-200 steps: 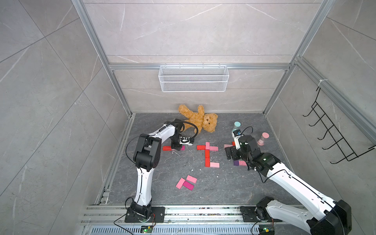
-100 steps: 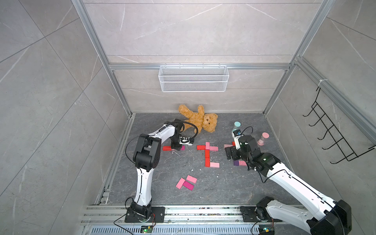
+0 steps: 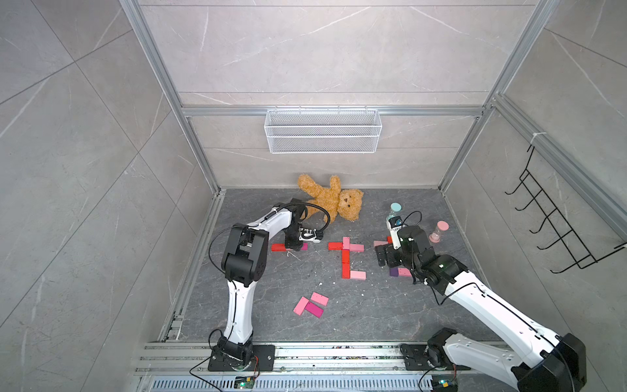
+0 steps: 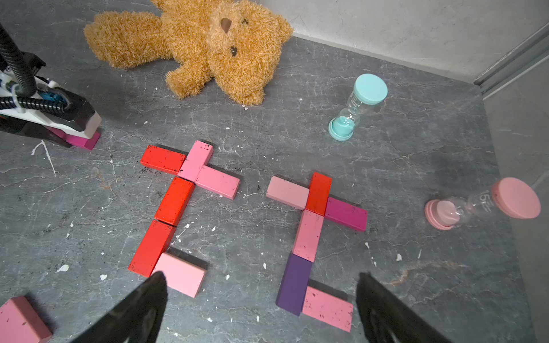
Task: Assemble the letter t with building blocks
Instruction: Assemble the building block at the center of the board.
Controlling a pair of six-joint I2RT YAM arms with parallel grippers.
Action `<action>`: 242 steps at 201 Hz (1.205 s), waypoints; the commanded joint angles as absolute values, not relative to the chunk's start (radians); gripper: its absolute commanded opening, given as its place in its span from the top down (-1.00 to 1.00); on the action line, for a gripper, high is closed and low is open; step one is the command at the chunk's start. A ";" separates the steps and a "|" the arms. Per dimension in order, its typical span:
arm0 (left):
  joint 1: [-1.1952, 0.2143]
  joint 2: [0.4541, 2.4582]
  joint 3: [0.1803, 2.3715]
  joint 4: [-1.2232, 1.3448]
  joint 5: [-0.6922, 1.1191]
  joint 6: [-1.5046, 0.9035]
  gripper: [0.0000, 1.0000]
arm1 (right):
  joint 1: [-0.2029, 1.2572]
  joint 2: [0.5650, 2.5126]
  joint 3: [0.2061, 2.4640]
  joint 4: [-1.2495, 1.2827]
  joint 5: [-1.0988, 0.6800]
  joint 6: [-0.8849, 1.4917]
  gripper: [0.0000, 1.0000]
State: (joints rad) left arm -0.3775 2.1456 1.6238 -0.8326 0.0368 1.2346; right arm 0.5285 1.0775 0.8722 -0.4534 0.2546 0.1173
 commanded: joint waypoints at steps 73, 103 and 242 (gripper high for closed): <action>-0.375 2.109 1.601 -0.857 0.083 1.239 0.14 | 0.526 1.057 0.860 -0.462 0.253 0.135 -1.00; -0.376 2.115 1.605 -0.858 0.090 1.232 -0.02 | 0.526 1.051 0.858 -0.463 0.254 0.136 -1.00; -0.377 2.058 1.641 -0.820 0.153 1.123 -0.98 | 0.526 1.039 0.858 -0.466 0.250 0.138 -1.00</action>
State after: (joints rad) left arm -0.3771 2.1323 1.6119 -0.8143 0.1108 1.1721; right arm 0.5285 1.0611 0.8715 -0.4530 0.2546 0.1207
